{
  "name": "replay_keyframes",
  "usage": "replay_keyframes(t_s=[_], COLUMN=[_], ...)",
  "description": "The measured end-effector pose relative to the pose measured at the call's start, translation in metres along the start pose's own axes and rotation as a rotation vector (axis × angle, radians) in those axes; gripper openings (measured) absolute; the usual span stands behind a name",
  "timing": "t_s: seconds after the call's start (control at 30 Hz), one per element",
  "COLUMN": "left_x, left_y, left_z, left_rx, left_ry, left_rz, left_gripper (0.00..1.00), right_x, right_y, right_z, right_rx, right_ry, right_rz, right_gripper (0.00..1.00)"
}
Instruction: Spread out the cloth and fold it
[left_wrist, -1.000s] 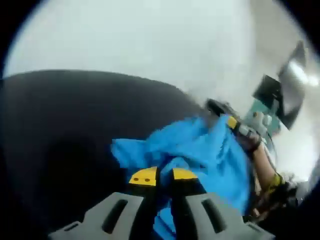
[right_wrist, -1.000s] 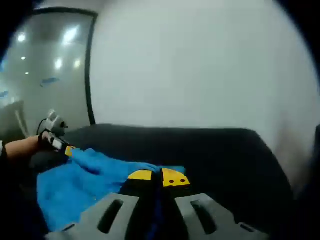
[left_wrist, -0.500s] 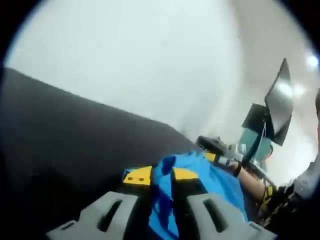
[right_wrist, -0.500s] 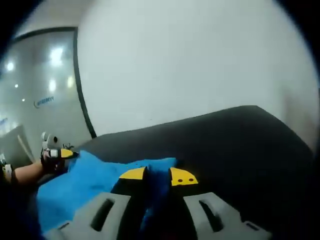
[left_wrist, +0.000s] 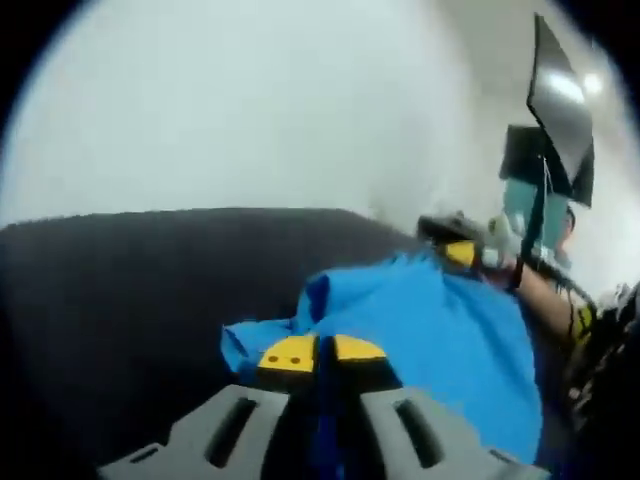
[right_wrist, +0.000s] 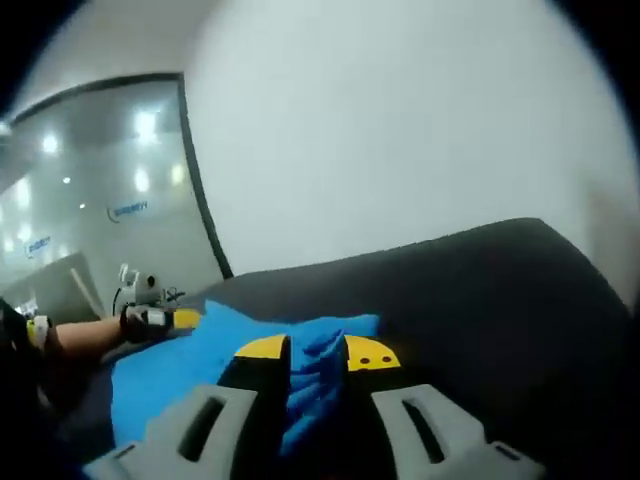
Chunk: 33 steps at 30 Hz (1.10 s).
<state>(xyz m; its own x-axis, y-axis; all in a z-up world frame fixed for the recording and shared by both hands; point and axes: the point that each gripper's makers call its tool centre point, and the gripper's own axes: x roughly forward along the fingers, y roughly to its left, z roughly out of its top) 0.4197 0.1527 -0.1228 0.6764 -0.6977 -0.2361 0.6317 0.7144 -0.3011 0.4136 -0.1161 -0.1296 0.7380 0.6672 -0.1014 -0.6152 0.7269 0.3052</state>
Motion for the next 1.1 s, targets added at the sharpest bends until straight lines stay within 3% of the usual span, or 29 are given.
replay_keyframes(t_s=[0.03, 0.1, 0.17, 0.23, 0.27, 0.33, 0.47, 0.53, 0.57, 0.63, 0.67, 0.7, 0.77, 0.8, 0.87, 0.97, 1.03, 1.07, 1.1], left_x=[-0.003, -0.01, -0.015, -0.016, -0.015, -0.009, 0.004, 0.009, 0.011, 0.014, 0.016, 0.015, 0.014, 0.012, 0.005, -0.01, -0.017, -0.019, -0.019], left_y=[-0.002, -0.003, -0.005, -0.006, -0.007, -0.006, 0.005, 0.007, 0.012, 0.018, 0.018, 0.016, 0.015, 0.009, 0.001, -0.011, -0.01, -0.014, -0.007], left_z=[0.008, 0.019, 0.032, 0.033, 0.031, 0.012, -0.009, -0.019, -0.024, -0.03, -0.031, -0.029, -0.017, -0.007, 0.012, 0.034, 0.04, 0.048, 0.053], left_rx=[-0.003, 0.001, 0.033, 0.005, -0.016, -0.018, 0.13, 0.14, 0.169, 0.219, 0.22, 0.213, 0.138, 0.118, 0.071, 0.127, 0.135, 0.137, 0.12], left_ry=[-0.036, -0.063, -0.111, -0.112, -0.104, -0.028, 0.048, 0.079, 0.102, 0.122, 0.121, 0.112, 0.059, 0.016, -0.052, -0.121, -0.141, -0.183, -0.206], left_rz=[-0.001, 0.009, 0.015, 0.01, 0.002, 0.007, 0.052, 0.058, 0.074, 0.104, 0.101, 0.095, 0.092, 0.064, 0.017, -0.047, -0.046, -0.073, -0.059], left_gripper=[0.03, 0.03, 0.02, 0.02, 0.03, 0.05, 0.29, 0.29, 0.27, 0.21, 0.16, 0.07, 0.02, 0.01, 0.01, 0.01, 0.0, 0.0, 0.0], right_x=[0.003, 0.009, 0.013, 0.012, 0.011, 0.009, 0.01, 0.015, 0.018, 0.026, 0.027, 0.028, 0.033, 0.032, 0.029, 0.024, 0.022, 0.023, 0.024], right_y=[-0.001, -0.016, -0.018, -0.016, -0.016, -0.021, -0.023, -0.029, -0.031, -0.042, -0.048, -0.048, -0.041, -0.042, -0.041, -0.037, -0.038, -0.037, -0.036], right_z=[-0.008, -0.016, -0.008, 0.008, 0.012, 0.017, 0.029, 0.03, 0.027, 0.003, -0.012, -0.017, -0.006, -0.006, -0.002, 0.018, 0.019, 0.02, 0.022], right_rx=[-0.036, -0.143, -0.154, -0.088, -0.056, -0.044, 0.014, 0.059, 0.065, 0.021, -0.042, -0.125, -0.192, -0.211, -0.168, -0.078, -0.073, -0.083, -0.112], right_ry=[0.047, 0.121, 0.086, 0.001, -0.014, -0.04, -0.109, -0.126, -0.114, -0.001, 0.086, 0.138, 0.066, 0.072, 0.051, -0.062, -0.064, -0.068, -0.077], right_rz=[-0.011, -0.119, -0.143, -0.145, -0.137, -0.156, -0.162, -0.175, -0.183, -0.241, -0.283, -0.296, -0.292, -0.297, -0.284, -0.251, -0.25, -0.25, -0.252], right_gripper=[0.18, 0.14, 0.06, 0.0, 0.0, 0.0, 0.0, 0.0, 0.0, 0.0, 0.0, 0.0, 0.0, 0.0, 0.0, 0.0, 0.0, 0.0, 0.0])
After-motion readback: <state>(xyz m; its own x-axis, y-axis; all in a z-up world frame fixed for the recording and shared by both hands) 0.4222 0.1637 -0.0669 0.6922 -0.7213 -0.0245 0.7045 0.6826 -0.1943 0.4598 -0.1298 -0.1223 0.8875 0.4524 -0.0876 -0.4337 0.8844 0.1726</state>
